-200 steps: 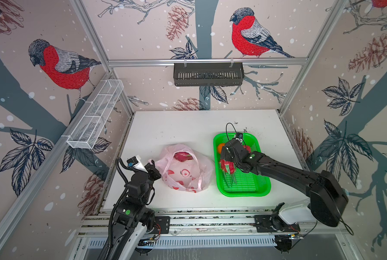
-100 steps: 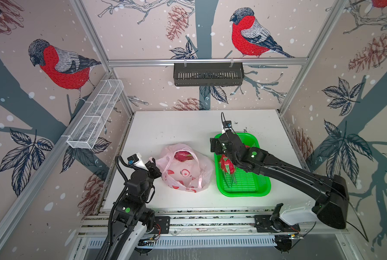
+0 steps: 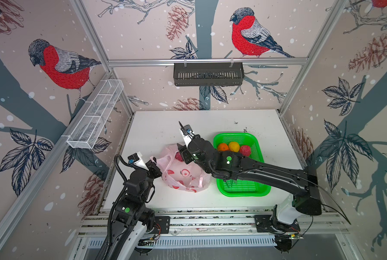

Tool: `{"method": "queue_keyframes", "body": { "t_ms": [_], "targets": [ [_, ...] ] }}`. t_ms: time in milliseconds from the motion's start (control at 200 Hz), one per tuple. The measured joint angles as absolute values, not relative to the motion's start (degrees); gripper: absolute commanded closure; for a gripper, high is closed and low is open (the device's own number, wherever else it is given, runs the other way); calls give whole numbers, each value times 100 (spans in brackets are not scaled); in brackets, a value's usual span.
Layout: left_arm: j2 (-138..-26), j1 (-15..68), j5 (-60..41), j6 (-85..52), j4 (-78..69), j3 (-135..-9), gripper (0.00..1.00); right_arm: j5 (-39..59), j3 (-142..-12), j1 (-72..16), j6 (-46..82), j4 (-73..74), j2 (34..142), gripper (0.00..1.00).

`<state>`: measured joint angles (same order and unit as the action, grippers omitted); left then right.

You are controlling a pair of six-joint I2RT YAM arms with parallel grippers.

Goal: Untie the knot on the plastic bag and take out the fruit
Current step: 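Raise the right gripper and move it back over the pink bag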

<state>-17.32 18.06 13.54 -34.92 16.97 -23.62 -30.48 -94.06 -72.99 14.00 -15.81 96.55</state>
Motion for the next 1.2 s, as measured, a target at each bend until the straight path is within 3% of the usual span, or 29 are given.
{"method": "queue_keyframes", "body": {
  "t_ms": [130, 355, 831, 1201],
  "targets": [
    [-1702, 1806, 1352, -3492, 1686, -2359, 100, -3002, -9738, -7336, 1181, -1594, 10047, 74],
    [-1662, 1806, 1372, -3496, 1627, -2355, 100, -2624, -9771, -7338, 1179, -1839, 10641, 84],
    [-1605, 1806, 1559, -3579, 1535, -2255, 100, -1929, -9712, -7240, 1496, -2421, 11303, 84],
    [-1520, 1806, 1660, -3673, 1516, -2145, 100, -1660, -9404, -7039, 1671, -2311, 11360, 76]
  ]
}}
